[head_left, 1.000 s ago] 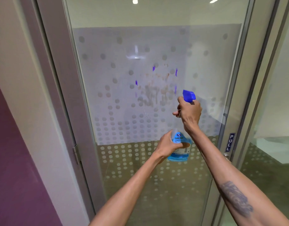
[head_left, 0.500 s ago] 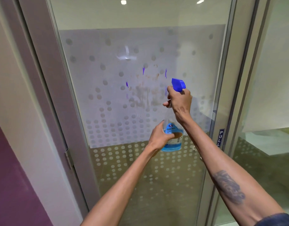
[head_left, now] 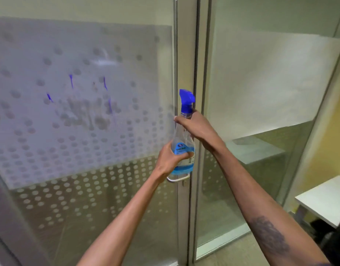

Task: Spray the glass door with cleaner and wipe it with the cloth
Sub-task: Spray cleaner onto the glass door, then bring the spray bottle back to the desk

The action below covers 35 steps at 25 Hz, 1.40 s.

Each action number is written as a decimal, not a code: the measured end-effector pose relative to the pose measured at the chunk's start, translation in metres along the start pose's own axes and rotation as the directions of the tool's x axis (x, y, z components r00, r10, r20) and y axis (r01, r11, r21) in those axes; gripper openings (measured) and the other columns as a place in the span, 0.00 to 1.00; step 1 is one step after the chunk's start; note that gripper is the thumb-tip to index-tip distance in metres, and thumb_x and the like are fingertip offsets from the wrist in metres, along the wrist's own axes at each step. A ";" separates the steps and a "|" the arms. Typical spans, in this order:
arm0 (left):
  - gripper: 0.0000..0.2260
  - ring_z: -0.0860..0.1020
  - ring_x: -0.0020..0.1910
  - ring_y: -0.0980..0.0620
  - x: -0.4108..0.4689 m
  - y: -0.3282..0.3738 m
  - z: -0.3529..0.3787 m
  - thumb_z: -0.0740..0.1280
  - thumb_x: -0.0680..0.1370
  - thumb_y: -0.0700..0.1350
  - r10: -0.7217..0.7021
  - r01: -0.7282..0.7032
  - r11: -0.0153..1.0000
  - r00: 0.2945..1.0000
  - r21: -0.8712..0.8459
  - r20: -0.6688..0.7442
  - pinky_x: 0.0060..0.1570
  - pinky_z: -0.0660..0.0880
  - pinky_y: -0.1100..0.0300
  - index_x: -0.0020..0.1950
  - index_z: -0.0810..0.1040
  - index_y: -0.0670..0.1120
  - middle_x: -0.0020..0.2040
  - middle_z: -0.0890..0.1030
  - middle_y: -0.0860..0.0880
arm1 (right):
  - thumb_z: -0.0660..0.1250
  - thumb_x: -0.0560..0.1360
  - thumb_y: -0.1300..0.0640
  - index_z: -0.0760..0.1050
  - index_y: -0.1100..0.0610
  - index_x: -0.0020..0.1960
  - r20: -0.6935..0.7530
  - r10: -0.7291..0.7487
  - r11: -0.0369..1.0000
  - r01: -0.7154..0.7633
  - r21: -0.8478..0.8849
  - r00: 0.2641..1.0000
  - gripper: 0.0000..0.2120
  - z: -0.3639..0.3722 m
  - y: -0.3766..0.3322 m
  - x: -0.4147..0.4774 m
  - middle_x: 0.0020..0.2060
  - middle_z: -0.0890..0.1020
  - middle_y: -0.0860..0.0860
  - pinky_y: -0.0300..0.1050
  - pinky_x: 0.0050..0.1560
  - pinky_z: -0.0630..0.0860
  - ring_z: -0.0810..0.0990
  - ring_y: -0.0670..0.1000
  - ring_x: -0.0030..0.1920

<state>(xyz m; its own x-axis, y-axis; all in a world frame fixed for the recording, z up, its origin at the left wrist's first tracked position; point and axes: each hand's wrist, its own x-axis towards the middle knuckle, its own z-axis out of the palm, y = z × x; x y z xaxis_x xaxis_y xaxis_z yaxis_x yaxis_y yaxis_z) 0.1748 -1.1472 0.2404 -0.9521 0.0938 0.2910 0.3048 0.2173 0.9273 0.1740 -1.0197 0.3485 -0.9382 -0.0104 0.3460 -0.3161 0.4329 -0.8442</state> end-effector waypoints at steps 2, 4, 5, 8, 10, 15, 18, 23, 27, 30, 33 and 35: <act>0.15 0.87 0.46 0.51 0.008 0.005 0.051 0.81 0.67 0.50 0.004 -0.002 0.999 0.998 -0.036 0.065 0.51 0.84 0.50 0.50 0.81 0.51 0.45 0.88 0.51 | 0.70 0.76 0.45 0.75 0.52 0.50 -0.026 0.017 0.997 -0.019 -0.074 1.000 0.11 -0.047 0.022 -0.005 0.36 0.78 0.46 0.49 0.44 0.77 0.78 0.51 0.38; 0.18 0.87 0.48 0.49 0.015 0.009 0.103 0.81 0.68 0.50 0.004 0.004 0.998 0.991 -0.056 0.135 0.54 0.84 0.48 0.54 0.81 0.49 0.47 0.88 0.50 | 0.71 0.76 0.44 0.76 0.52 0.51 -0.083 0.042 0.990 -0.052 -0.128 0.996 0.13 -0.091 0.045 -0.012 0.39 0.80 0.47 0.52 0.49 0.80 0.80 0.53 0.42; 0.19 0.87 0.49 0.49 0.019 0.011 0.127 0.81 0.68 0.51 0.006 0.005 0.998 0.986 -0.062 0.165 0.55 0.83 0.49 0.54 0.81 0.48 0.48 0.88 0.50 | 0.72 0.76 0.44 0.76 0.53 0.51 -0.117 0.054 0.987 -0.071 -0.142 0.992 0.13 -0.112 0.057 -0.015 0.40 0.80 0.48 0.54 0.50 0.81 0.80 0.54 0.43; 0.18 0.87 0.47 0.50 0.036 0.018 0.209 0.81 0.68 0.53 0.025 0.000 0.996 0.958 -0.086 0.286 0.51 0.83 0.54 0.53 0.81 0.49 0.47 0.88 0.49 | 0.74 0.75 0.43 0.76 0.54 0.49 -0.235 0.094 0.975 -0.137 -0.174 0.968 0.15 -0.179 0.100 -0.023 0.39 0.80 0.49 0.54 0.48 0.80 0.79 0.54 0.41; 0.20 0.87 0.49 0.46 0.048 0.021 0.265 0.81 0.70 0.50 0.042 -0.004 0.995 0.929 -0.103 0.368 0.51 0.84 0.52 0.56 0.81 0.45 0.49 0.88 0.46 | 0.74 0.75 0.42 0.75 0.54 0.48 -0.313 0.116 0.965 -0.182 -0.190 0.943 0.16 -0.221 0.130 -0.028 0.37 0.79 0.47 0.49 0.42 0.75 0.78 0.51 0.37; 0.13 0.87 0.46 0.54 0.083 0.030 0.416 0.79 0.72 0.51 0.140 -0.068 0.987 0.811 -0.145 0.569 0.49 0.85 0.57 0.53 0.81 0.50 0.46 0.88 0.52 | 0.74 0.75 0.41 0.77 0.53 0.53 -0.490 0.150 0.920 -0.303 -0.250 0.859 0.17 -0.332 0.206 -0.035 0.45 0.83 0.48 0.48 0.45 0.76 0.82 0.51 0.43; 0.19 0.86 0.53 0.49 0.113 0.037 0.509 0.77 0.72 0.53 0.164 -0.046 0.982 0.678 -0.181 0.717 0.58 0.83 0.52 0.60 0.81 0.47 0.53 0.87 0.48 | 0.75 0.75 0.41 0.76 0.51 0.50 -0.574 0.200 0.874 -0.409 -0.261 0.794 0.15 -0.407 0.253 -0.028 0.46 0.84 0.49 0.51 0.47 0.78 0.84 0.55 0.47; 0.19 0.83 0.54 0.53 0.166 0.033 0.653 0.77 0.75 0.46 0.163 -0.021 0.984 0.506 -0.177 0.847 0.47 0.83 0.64 0.64 0.78 0.47 0.55 0.84 0.51 | 0.76 0.76 0.45 0.77 0.56 0.53 -0.626 0.337 0.775 -0.585 -0.240 0.703 0.16 -0.515 0.324 -0.009 0.47 0.84 0.52 0.55 0.53 0.81 0.83 0.55 0.48; 0.19 0.82 0.57 0.48 0.187 0.032 0.757 0.76 0.75 0.42 0.172 -0.016 0.982 0.457 -0.186 0.873 0.47 0.80 0.66 0.64 0.77 0.46 0.57 0.83 0.49 | 0.77 0.75 0.45 0.77 0.56 0.55 -0.717 0.367 0.739 -0.654 -0.163 0.593 0.18 -0.583 0.379 -0.008 0.50 0.84 0.53 0.58 0.56 0.83 0.84 0.56 0.51; 0.18 0.81 0.58 0.47 0.191 0.033 0.818 0.76 0.75 0.41 0.169 -0.058 0.985 0.423 -0.160 0.890 0.53 0.80 0.61 0.62 0.76 0.48 0.58 0.81 0.49 | 0.78 0.74 0.46 0.79 0.57 0.59 -0.753 0.398 0.723 -0.684 -0.095 0.524 0.20 -0.625 0.416 -0.013 0.50 0.84 0.53 0.60 0.57 0.83 0.84 0.56 0.50; 0.16 0.81 0.60 0.45 0.200 0.037 0.877 0.74 0.74 0.42 0.178 -0.112 0.983 0.449 -0.143 0.876 0.59 0.82 0.50 0.61 0.77 0.49 0.60 0.82 0.48 | 0.77 0.74 0.47 0.80 0.58 0.56 -0.801 0.376 0.726 -0.685 -0.059 0.467 0.18 -0.670 0.460 -0.014 0.46 0.83 0.52 0.59 0.56 0.84 0.83 0.55 0.47; 0.17 0.80 0.60 0.45 0.206 0.039 0.913 0.73 0.75 0.42 0.163 -0.111 0.986 0.487 -0.124 0.858 0.59 0.82 0.48 0.64 0.78 0.48 0.62 0.82 0.47 | 0.77 0.74 0.48 0.79 0.57 0.53 -0.819 0.361 0.731 -0.681 -0.048 0.446 0.15 -0.698 0.491 -0.014 0.44 0.84 0.52 0.56 0.51 0.83 0.83 0.55 0.46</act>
<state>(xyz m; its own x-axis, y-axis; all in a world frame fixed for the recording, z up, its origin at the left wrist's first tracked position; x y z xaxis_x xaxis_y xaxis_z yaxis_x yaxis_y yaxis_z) 0.0125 -0.2322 0.1216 -0.3937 0.9148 0.0907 0.4034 0.0833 0.9112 0.1302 -0.1783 0.2151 -0.4172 0.8898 0.1849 0.4142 0.3672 -0.8328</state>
